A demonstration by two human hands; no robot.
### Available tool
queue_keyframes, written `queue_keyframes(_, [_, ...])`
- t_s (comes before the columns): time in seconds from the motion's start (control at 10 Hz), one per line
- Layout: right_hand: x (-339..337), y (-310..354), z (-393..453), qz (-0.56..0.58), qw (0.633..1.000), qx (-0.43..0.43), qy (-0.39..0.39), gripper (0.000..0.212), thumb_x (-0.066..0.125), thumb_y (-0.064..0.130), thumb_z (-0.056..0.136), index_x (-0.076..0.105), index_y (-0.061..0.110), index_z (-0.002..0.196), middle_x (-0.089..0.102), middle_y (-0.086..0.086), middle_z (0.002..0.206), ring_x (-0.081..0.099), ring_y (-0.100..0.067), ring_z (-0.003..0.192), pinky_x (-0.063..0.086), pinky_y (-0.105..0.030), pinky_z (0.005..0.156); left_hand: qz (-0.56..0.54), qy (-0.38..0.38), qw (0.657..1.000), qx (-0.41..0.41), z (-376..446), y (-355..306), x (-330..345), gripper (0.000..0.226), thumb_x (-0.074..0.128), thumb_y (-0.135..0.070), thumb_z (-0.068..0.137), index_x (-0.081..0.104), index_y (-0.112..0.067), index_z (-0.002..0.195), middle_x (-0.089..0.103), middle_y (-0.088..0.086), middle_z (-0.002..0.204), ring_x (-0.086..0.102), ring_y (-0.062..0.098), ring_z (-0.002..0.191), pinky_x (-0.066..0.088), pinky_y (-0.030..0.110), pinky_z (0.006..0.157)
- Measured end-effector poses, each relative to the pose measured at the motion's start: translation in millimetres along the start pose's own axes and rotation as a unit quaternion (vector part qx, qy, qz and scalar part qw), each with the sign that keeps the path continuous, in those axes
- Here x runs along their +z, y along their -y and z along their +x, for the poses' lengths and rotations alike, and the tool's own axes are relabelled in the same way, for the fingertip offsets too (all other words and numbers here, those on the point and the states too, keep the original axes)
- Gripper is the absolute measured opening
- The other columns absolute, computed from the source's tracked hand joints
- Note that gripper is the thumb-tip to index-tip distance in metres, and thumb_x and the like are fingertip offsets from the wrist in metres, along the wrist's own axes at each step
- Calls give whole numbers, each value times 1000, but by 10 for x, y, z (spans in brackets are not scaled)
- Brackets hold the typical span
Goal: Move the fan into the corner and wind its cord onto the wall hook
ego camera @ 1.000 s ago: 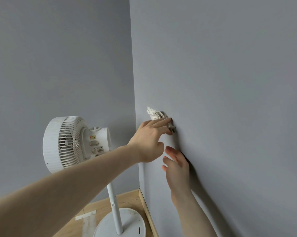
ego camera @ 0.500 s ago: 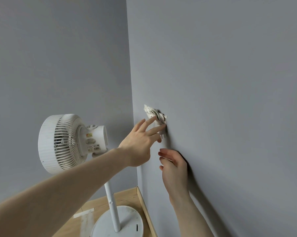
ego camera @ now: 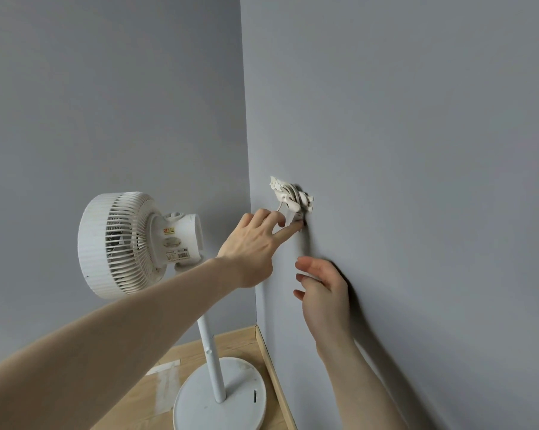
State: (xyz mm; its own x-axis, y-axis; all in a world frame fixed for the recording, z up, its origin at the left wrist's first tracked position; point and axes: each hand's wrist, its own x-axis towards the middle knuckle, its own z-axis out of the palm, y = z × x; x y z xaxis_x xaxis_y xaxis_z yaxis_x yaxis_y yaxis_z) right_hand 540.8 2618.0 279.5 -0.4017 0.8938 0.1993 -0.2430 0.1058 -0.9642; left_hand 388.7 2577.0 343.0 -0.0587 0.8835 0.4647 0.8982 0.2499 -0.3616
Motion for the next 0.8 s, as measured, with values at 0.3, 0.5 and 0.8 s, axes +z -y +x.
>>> queue_keyframes(0.3, [-14, -16, -31, -16, 1000, 1, 6, 39, 47, 1, 95, 71, 29, 106, 72, 14, 109, 67, -7, 105, 58, -39, 95, -145, 34, 987, -62, 96, -77, -16, 83, 49, -7, 80, 33, -38, 155, 41, -6, 141, 33, 21, 125, 29, 28, 104])
queue_keyframes(0.5, [3, 29, -35, 11, 1000, 5, -20, 43, 44, -5, 92, 73, 25, 103, 73, 7, 108, 69, -13, 103, 58, -31, 81, -205, -52, 976, -50, -163, -25, -130, 75, 45, -4, 73, 54, -31, 143, 52, -6, 127, 43, 19, 111, 40, 31, 99])
queue_keyframes(0.8, [479, 28, -178, -24, 999, 1, 32, 40, 48, -3, 93, 72, 27, 102, 71, 10, 106, 69, -11, 95, 60, -36, 87, -278, -87, 935, -203, -1329, 403, -287, 62, 58, -2, 73, 65, -30, 128, 50, -14, 121, 49, 12, 116, 43, 28, 100])
